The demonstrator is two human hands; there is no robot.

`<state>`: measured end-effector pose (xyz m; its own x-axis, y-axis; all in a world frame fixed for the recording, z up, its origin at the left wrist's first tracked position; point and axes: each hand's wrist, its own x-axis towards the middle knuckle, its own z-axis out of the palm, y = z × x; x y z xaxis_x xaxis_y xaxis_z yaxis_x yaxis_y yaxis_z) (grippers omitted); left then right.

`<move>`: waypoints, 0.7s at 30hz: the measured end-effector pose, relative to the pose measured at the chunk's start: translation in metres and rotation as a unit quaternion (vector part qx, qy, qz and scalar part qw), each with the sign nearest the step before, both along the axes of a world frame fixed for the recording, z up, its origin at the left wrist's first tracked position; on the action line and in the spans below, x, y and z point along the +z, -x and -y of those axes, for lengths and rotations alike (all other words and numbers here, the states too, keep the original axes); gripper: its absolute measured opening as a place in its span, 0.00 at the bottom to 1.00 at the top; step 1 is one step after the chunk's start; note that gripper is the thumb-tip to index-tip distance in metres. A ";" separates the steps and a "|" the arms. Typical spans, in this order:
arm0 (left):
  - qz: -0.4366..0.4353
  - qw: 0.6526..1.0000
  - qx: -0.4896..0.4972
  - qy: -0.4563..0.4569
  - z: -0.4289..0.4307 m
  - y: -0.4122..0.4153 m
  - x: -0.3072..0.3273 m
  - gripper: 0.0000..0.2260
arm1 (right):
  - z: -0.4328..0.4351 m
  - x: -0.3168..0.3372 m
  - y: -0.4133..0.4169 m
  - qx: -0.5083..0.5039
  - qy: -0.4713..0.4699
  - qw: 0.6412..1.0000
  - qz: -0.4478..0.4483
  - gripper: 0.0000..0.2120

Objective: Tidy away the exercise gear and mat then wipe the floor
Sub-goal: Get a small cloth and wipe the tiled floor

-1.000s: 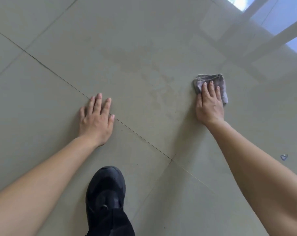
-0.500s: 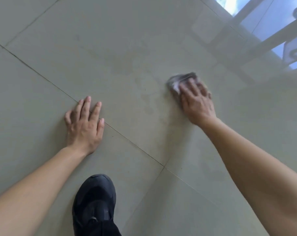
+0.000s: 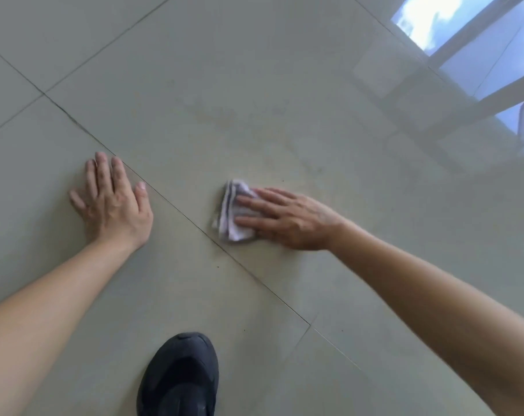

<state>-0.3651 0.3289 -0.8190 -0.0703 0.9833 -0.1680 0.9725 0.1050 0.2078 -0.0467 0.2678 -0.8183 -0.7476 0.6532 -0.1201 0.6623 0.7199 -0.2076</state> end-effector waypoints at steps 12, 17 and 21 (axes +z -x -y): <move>-0.033 0.999 0.012 -0.018 -0.044 0.045 -0.004 0.27 | -0.054 -0.014 0.087 -0.371 -0.023 0.927 -0.053 0.25; -0.027 0.999 0.044 -0.012 -0.074 0.052 -0.008 0.28 | -0.015 0.000 0.093 0.025 0.036 0.998 -0.050 0.22; -0.028 0.999 0.034 0.004 -0.080 0.055 -0.016 0.27 | -0.094 -0.003 0.029 -0.098 -0.001 0.995 -0.008 0.22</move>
<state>-0.4205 0.4090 -0.8346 -0.1465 0.9744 -0.1705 0.9731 0.1729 0.1524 -0.0759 0.3617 -0.8215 -0.6080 0.7865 -0.1083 0.7864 0.5778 -0.2185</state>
